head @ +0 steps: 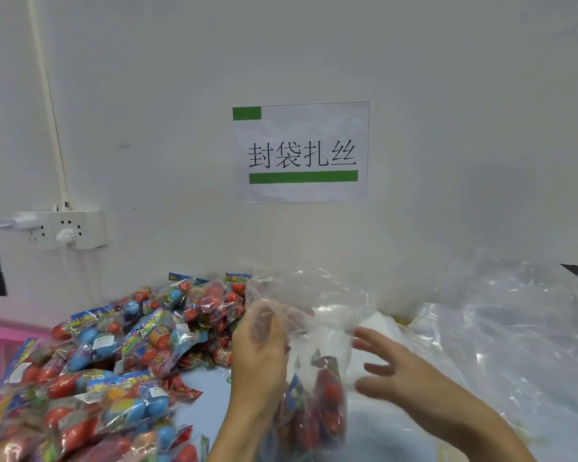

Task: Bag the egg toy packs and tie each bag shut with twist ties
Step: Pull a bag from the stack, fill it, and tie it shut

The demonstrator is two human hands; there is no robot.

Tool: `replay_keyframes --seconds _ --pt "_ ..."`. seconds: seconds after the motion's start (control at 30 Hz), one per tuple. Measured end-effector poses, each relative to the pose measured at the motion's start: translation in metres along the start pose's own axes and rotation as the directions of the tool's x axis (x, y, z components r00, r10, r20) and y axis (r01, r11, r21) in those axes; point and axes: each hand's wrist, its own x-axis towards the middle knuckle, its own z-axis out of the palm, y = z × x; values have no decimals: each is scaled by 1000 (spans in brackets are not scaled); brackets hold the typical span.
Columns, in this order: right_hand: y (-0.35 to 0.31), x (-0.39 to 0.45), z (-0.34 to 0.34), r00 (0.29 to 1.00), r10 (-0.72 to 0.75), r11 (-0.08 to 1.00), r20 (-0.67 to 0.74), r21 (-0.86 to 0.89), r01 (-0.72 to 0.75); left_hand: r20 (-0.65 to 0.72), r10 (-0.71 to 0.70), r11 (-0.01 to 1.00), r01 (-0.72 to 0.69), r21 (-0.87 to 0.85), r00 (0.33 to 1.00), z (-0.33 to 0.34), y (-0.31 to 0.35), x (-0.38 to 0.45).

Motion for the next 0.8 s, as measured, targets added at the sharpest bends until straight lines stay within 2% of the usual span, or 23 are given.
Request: replay_keyframes --seconds 0.07,0.17,0.27,0.33,0.43,0.53,0.7,0.8 --pt "-4 -1 7 995 -15 999 97 -34 18 0 -125 989 125 -81 992 1 1 0" --pt "-8 0 14 986 -104 995 131 10 104 78 -224 961 233 -152 972 6 5 -5" --pt "-11 5 24 945 -286 958 157 42 283 237 -188 964 225 -140 953 12 8 -11" --pt "-14 5 32 918 -381 924 112 67 376 327 -147 983 173 -54 934 12 9 -13" --pt "-15 7 36 924 -382 918 12 121 377 384 -162 987 158 44 909 12 5 -13" --pt "-15 8 37 912 -409 909 12 91 406 393 -173 982 130 135 903 13 5 -15" --pt "-11 12 42 922 -386 918 -4 93 385 408 -206 979 187 87 889 13 -1 -13" --pt "-11 13 46 932 -350 932 -95 69 357 415 -160 987 135 90 896 14 -2 -12"
